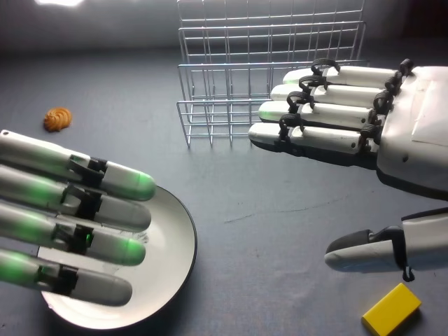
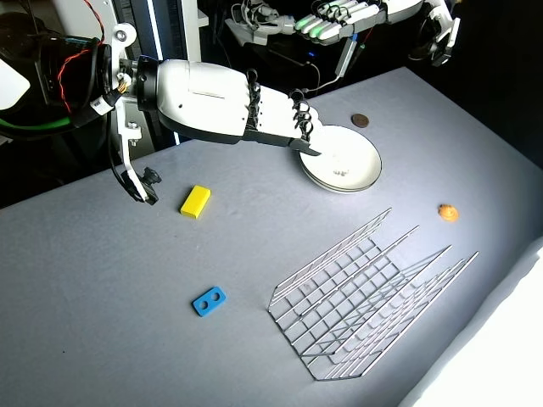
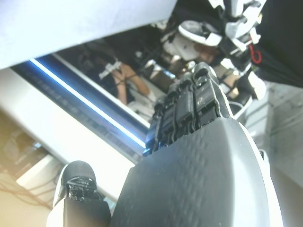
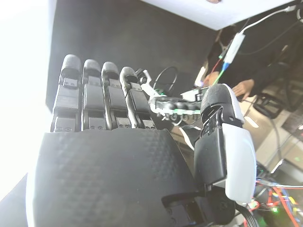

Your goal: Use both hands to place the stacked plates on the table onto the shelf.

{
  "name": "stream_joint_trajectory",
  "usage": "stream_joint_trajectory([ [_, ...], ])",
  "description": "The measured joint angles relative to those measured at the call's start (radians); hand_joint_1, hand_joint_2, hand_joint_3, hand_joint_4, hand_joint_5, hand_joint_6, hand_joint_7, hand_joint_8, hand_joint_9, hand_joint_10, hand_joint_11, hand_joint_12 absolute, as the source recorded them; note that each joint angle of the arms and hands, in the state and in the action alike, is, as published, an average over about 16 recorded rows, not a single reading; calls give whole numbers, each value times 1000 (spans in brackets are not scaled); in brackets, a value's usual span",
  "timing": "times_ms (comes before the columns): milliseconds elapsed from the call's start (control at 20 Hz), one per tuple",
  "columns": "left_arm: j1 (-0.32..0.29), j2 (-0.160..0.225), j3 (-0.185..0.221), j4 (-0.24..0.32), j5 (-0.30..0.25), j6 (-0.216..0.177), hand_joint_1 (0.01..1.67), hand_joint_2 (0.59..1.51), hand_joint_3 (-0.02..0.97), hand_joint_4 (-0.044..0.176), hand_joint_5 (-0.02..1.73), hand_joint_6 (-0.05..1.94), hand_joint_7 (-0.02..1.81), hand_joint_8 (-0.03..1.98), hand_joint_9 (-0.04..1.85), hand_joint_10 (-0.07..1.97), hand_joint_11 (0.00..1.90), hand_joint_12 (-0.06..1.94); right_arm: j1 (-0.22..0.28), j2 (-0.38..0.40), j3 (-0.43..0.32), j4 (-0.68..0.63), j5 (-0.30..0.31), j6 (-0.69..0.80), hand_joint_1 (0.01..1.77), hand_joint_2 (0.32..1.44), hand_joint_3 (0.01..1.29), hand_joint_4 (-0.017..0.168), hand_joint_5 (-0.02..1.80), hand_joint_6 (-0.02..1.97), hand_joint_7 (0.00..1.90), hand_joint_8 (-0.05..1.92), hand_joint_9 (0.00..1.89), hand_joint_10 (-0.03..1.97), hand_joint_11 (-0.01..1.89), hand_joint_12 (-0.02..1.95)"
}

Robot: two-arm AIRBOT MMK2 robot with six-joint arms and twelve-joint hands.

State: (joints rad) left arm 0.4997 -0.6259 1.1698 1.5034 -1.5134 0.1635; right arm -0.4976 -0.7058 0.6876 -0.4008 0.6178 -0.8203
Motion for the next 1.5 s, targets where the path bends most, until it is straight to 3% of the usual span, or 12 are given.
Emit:
stream_joint_trajectory([
  [200, -7, 1, 2, 29, 3, -13, 16, 1049, 53, -3, 18, -14, 21, -14, 17, 7, 17, -16, 0, -9, 0, -7, -1, -6, 254, 1109, 15, -3, 77, 23, 62, 14, 61, 6, 13, 235],
  [500, 1, 1, -8, 94, 32, -35, 15, 1053, 53, -3, 20, -14, 21, -14, 17, 7, 17, -15, 4, -42, 0, -10, -27, -12, 672, 1066, 16, -3, 47, 23, 31, 13, 32, 6, 17, 236],
  [950, 123, -23, -8, 134, 193, -41, 15, 1061, 49, -3, 19, -13, 17, -15, 16, 8, 17, -14, 42, -114, 1, 24, -106, -16, 1221, 1008, 15, -3, 12, 23, 10, 14, 14, 6, 20, 331],
  [1250, 256, -58, 27, 104, 334, -30, 16, 1066, 43, -3, 20, -13, 14, -14, 18, 8, 16, -13, 62, -143, 2, 56, -153, -16, 1238, 997, 15, -3, 16, 24, 11, 14, 15, 6, 21, 382],
  [1500, 340, -87, 74, 80, 414, -25, 17, 1070, 40, -3, 19, -12, 11, -14, 20, 8, 16, -12, 62, -150, 3, 73, -176, -19, 1219, 995, 15, -3, 20, 23, 11, 14, 15, 6, 21, 406],
])
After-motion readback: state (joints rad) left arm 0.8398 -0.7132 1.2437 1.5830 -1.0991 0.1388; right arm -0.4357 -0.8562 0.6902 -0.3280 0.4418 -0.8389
